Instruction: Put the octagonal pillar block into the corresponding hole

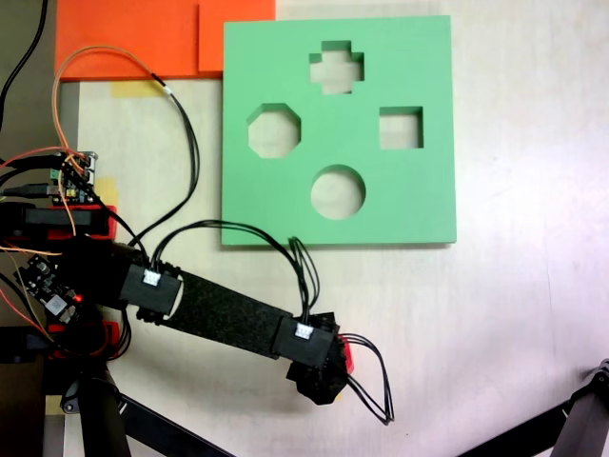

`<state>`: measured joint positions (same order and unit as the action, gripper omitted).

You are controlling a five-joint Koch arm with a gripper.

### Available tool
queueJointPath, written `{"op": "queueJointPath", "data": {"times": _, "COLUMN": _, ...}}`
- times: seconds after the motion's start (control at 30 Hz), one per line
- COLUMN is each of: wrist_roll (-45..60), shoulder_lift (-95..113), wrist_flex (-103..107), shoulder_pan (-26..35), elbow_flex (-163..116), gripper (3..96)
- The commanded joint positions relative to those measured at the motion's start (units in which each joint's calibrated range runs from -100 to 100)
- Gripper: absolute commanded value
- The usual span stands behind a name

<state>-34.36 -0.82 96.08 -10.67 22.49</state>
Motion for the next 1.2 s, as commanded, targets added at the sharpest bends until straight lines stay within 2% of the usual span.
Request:
{"op": "queueJointPath", "data": {"times": 0.03, "wrist_roll": -1.3, "shoulder_lift": 5.0, "wrist_flex": 3.9, "shoulder_pan": 0.4, "elbow_flex": 0.7, "gripper": 44.2}}
{"op": "queueJointPath", "data": {"times": 0.33, "wrist_roll": -9.5, "shoulder_lift": 26.9, "wrist_flex": 3.9, "shoulder_pan": 5.6, "elbow_flex": 0.9, "gripper": 44.5}}
{"op": "queueJointPath", "data": {"times": 0.47, "wrist_roll": -15.2, "shoulder_lift": 37.1, "wrist_flex": 3.9, "shoulder_pan": 10.3, "elbow_flex": 0.9, "gripper": 44.1}}
{"op": "queueJointPath", "data": {"times": 0.6, "wrist_roll": -24.3, "shoulder_lift": 42.7, "wrist_flex": 3.9, "shoulder_pan": 17.7, "elbow_flex": 0.9, "gripper": 44.1}}
{"op": "queueJointPath", "data": {"times": 0.9, "wrist_roll": -42.0, "shoulder_lift": 34.9, "wrist_flex": 3.9, "shoulder_pan": 31.4, "elbow_flex": 3.5, "gripper": 44.2}}
{"op": "queueJointPath", "data": {"times": 1.2, "wrist_roll": -46.3, "shoulder_lift": 25.7, "wrist_flex": -1.0, "shoulder_pan": 35.4, "elbow_flex": 4.4, "gripper": 44.5}}
